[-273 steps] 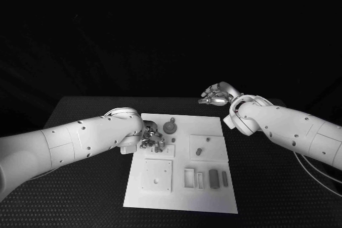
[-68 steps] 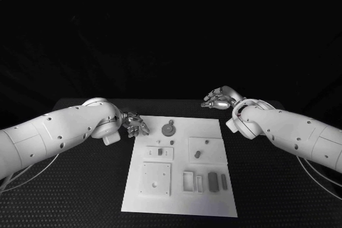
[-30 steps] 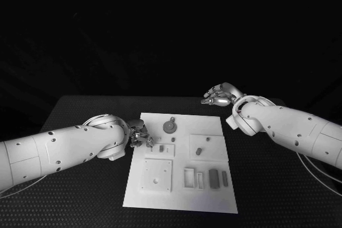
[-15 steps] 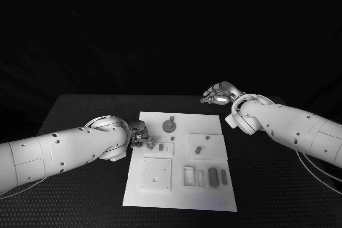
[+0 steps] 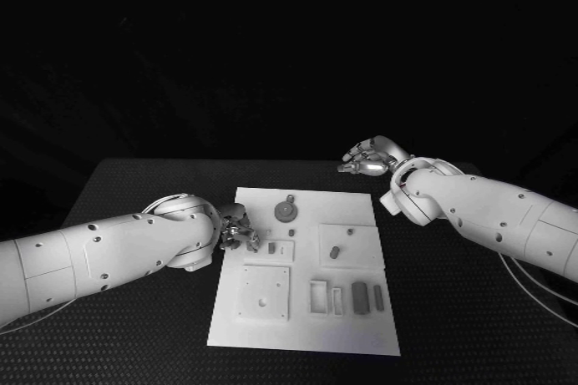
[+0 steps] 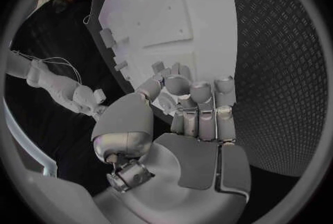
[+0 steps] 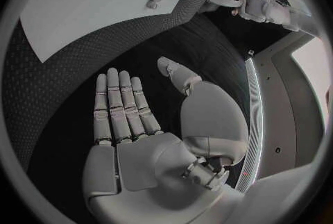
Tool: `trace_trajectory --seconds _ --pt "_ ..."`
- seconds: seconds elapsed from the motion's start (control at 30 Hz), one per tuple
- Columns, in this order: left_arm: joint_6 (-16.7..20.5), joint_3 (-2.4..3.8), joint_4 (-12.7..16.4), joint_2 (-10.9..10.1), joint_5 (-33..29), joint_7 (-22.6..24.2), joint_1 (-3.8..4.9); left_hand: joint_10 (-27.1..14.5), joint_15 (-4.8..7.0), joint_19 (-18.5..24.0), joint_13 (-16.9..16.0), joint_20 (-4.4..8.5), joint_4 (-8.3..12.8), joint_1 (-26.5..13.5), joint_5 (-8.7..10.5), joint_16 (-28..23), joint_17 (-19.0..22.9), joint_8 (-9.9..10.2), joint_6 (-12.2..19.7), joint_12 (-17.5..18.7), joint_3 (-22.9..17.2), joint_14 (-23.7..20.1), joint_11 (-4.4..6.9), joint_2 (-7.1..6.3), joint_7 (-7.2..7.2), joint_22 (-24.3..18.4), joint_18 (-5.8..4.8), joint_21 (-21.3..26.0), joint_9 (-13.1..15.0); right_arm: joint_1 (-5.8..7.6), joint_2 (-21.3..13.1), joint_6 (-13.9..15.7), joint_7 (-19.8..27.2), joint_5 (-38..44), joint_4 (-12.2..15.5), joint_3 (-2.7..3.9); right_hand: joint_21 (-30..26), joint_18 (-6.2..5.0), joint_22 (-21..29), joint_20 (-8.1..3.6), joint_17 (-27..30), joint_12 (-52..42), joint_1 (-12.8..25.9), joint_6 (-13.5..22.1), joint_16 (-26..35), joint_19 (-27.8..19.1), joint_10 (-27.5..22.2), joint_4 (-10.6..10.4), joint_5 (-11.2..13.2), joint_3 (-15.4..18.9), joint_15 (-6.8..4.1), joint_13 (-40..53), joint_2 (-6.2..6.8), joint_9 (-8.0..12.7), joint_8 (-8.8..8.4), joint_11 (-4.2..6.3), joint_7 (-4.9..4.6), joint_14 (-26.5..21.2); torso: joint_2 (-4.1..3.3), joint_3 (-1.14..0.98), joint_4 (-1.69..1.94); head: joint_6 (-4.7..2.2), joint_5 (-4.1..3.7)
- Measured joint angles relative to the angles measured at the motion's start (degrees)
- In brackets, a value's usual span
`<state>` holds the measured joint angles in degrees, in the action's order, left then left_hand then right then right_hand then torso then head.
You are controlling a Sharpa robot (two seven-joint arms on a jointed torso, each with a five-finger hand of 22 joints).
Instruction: Assemble the parts on the task board
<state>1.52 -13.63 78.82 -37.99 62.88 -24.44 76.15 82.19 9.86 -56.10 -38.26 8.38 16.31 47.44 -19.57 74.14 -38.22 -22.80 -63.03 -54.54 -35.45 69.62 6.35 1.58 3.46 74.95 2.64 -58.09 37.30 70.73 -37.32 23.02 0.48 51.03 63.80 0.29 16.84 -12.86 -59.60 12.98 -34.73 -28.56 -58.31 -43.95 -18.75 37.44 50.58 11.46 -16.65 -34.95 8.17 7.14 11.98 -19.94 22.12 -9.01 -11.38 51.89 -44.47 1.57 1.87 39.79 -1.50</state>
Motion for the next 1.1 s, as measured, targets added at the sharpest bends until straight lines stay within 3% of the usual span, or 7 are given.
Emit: trace_trajectory --seconds 1.1 --pt "-1.7 0.22 -0.8 0.7 1.0 -0.2 -0.02 0.0 0.01 0.0 0.0 0.00 0.1 -0.2 0.12 0.2 0.0 -0.5 -0.1 -0.2 -0.2 0.0 0.00 0.20 -0.14 0.0 0.00 -0.3 0.2 0.00 -0.1 -0.1 0.0 0.0 0.2 0.00 0.0 0.00 -0.1 0.20 0.0 0.0 0.0 0.0 0.0 -0.2 0.0 -0.2 -0.2 0.2 0.00 -0.2 0.00 0.0 0.00 0.00 0.00 0.0 -0.02 -0.04 -0.06 0.20 -0.08"
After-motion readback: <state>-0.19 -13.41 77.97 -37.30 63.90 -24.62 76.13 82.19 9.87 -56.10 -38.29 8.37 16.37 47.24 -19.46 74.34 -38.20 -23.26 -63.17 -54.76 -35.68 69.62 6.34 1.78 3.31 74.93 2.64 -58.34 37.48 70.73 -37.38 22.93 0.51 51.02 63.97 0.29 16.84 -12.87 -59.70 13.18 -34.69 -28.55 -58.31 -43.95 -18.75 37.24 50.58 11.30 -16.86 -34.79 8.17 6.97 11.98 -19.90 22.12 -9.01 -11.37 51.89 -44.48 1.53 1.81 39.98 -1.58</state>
